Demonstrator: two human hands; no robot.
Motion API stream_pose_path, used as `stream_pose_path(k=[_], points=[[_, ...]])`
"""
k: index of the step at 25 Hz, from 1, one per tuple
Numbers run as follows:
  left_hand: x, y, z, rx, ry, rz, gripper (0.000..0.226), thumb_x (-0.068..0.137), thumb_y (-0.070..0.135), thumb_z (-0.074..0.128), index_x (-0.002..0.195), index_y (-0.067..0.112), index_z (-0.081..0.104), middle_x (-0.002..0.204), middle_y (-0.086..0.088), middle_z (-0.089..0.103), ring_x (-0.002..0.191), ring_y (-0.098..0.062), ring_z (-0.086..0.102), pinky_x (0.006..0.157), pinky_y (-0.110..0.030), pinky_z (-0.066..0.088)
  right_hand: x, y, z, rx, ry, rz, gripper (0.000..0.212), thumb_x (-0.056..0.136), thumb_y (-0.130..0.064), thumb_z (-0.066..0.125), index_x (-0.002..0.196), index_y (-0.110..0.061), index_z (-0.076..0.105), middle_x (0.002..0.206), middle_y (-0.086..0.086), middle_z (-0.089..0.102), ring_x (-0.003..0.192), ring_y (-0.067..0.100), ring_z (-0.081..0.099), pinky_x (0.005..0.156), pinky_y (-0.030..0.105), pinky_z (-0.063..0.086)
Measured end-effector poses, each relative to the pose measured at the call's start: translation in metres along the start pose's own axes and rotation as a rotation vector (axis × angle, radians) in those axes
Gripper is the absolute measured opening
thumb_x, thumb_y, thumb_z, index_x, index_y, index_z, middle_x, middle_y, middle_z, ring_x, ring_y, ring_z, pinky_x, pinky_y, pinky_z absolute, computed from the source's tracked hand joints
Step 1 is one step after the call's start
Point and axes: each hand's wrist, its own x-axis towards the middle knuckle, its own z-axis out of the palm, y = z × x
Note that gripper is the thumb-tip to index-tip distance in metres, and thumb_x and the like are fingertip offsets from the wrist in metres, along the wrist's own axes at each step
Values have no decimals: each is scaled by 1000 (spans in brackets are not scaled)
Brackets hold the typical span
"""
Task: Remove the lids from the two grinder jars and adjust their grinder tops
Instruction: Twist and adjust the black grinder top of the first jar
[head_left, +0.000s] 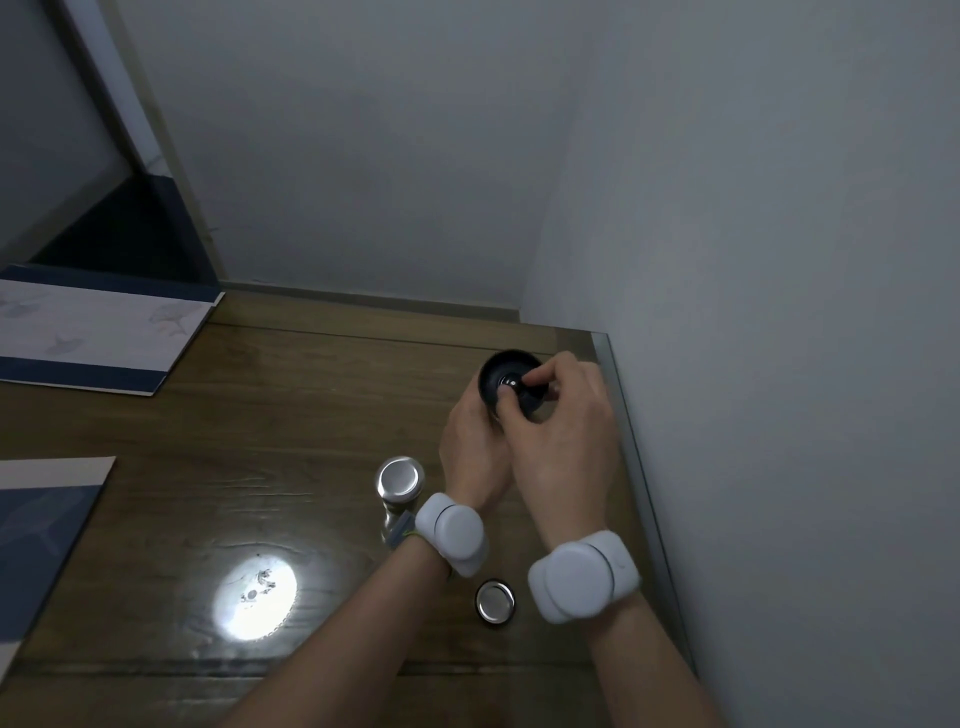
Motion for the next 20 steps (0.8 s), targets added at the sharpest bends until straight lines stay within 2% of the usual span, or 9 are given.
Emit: stream_pose_path(k=[2,5,8,12,16,20], points=[[-2,-2,-2,-4,-11,13,51,74,57,51,111,26,68,104,1,76,102,-25,71,89,-47,58,4,3,-4,-3,-51,-35,22,83,-28,78,92,-26,59,106,-7,58,99,15,62,68,17,41],[0,-6,-4,-3,-17,35,36,74,45,60,108,33,66,102,7,76,101,-21,72,89,-48,59,15,8,-16,-27,-183,-130,21,81,-29,81,91,-29,63,104,-9,60,95,11,64,71,20,45],[5,-8,-8,12,-18,47,52,64,54,60,111,33,70,103,7,77,103,-21,73,87,-42,58,32,8,-31,-102,-331,-212,19,79,-34,81,90,-34,66,101,-11,61,90,8,65,74,32,53],[15,-13,-12,74,-102,66,49,66,37,70,115,35,70,105,6,79,103,-21,74,86,-50,60,55,5,-45,-150,-527,-246,21,76,-36,82,90,-40,68,98,-12,62,89,8,66,83,40,56],[21,-13,-16,146,-169,94,56,60,42,64,116,41,63,104,3,79,103,-27,74,85,-49,60,67,4,-50,-156,-551,-268,17,77,-28,82,89,-36,73,98,-11,63,92,8,66,84,42,55],[28,-14,-23,186,-247,120,56,57,41,65,113,39,64,101,1,78,99,-27,74,82,-49,61,68,5,-45,-173,-604,-305,18,79,-25,81,92,-37,75,102,-12,61,93,8,64,82,45,56]])
